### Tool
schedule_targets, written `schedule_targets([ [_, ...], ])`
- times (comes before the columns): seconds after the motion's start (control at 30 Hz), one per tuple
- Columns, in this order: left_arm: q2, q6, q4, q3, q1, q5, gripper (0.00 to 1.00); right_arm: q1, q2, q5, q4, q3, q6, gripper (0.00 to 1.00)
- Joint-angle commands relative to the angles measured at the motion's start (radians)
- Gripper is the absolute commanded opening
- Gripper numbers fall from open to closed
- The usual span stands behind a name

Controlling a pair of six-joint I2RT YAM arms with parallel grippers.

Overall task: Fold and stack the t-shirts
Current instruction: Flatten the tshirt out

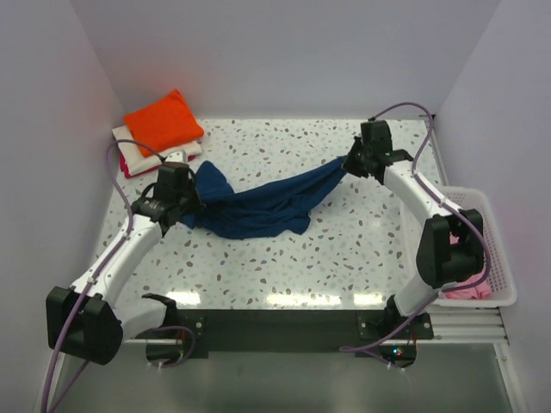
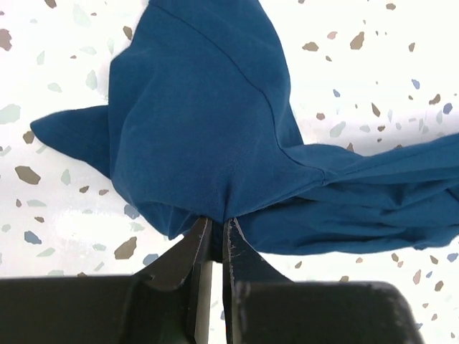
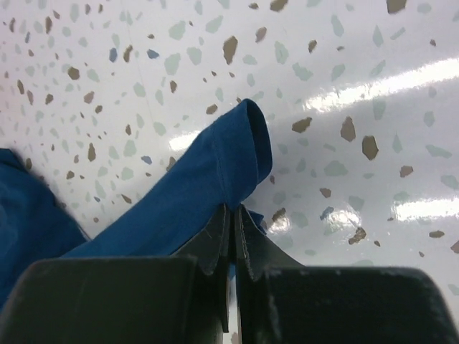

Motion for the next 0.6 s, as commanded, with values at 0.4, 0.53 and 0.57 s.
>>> schedule_targets([
  [0.4, 0.433, 0.138, 0.14, 1.084, 0.166, 0.029, 0.0, -0.039, 0.183, 0.007, -0.093, 0.985, -0.105, 0.0],
  [0.53, 0.404, 0.165, 0.135, 1.128, 0.175, 0.021, 0.0, -0.039, 0.061, 0.032, -0.027, 0.861, -0.123, 0.0],
  [0.57, 0.39, 0.163, 0.138, 1.111, 0.178, 0.023, 0.0, -0.039, 0.032, 0.039, 0.008, 0.807, -0.128, 0.0],
])
